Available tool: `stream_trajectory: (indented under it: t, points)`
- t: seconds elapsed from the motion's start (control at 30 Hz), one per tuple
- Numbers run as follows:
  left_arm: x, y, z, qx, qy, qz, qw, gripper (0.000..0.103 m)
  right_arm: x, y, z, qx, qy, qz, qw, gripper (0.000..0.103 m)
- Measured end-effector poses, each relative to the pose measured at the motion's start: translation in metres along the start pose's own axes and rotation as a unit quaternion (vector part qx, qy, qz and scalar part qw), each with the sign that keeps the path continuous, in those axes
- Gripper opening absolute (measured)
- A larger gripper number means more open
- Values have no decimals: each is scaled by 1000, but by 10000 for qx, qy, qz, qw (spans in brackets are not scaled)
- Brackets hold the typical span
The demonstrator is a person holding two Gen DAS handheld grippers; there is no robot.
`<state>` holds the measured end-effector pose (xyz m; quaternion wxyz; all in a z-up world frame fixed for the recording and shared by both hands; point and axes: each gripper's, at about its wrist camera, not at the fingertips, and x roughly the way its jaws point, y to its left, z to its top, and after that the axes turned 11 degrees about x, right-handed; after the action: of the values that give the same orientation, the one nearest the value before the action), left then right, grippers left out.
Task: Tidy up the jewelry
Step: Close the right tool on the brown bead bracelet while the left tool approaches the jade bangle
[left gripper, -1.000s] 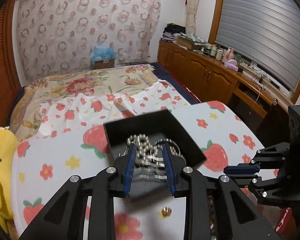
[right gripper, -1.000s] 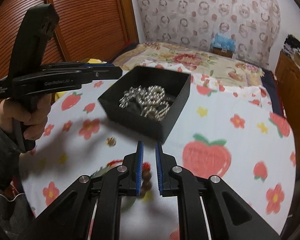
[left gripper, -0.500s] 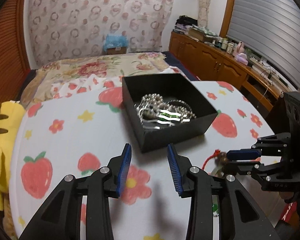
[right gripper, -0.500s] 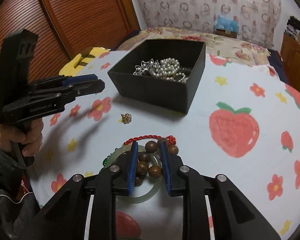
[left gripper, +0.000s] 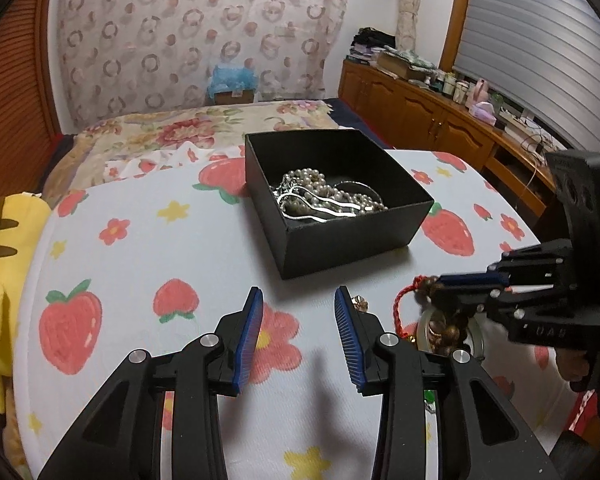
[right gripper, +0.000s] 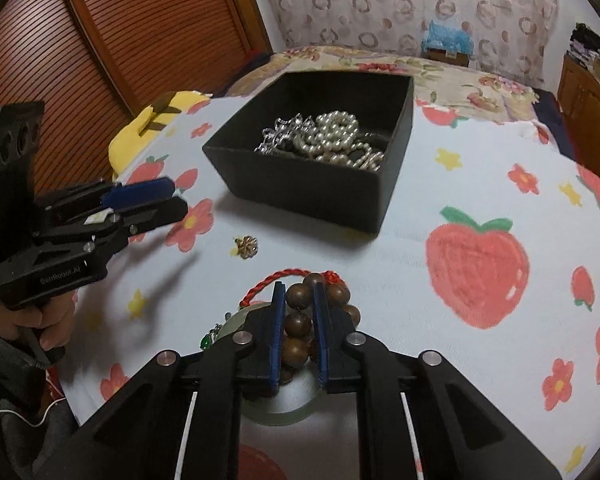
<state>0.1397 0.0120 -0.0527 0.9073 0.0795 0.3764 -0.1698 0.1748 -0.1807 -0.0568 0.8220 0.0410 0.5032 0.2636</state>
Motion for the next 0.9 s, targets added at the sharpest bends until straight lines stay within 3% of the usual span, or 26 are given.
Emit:
stream_trajectory:
  t: [0.23, 0.53, 0.9]
  points:
    - [-1, -6, -5, 35, 52, -30, 10000, 35, -39, 0, 6, -57, -581, 127, 9982, 15]
    - [-1, -19, -1, 122, 60, -130, 9998, 35, -81, -6, 17, -107, -1128, -70, 9935, 15]
    - [5, -54, 2, 425, 151, -506, 9977, 35, -90, -28, 10, 4, -1276, -398, 9910, 15]
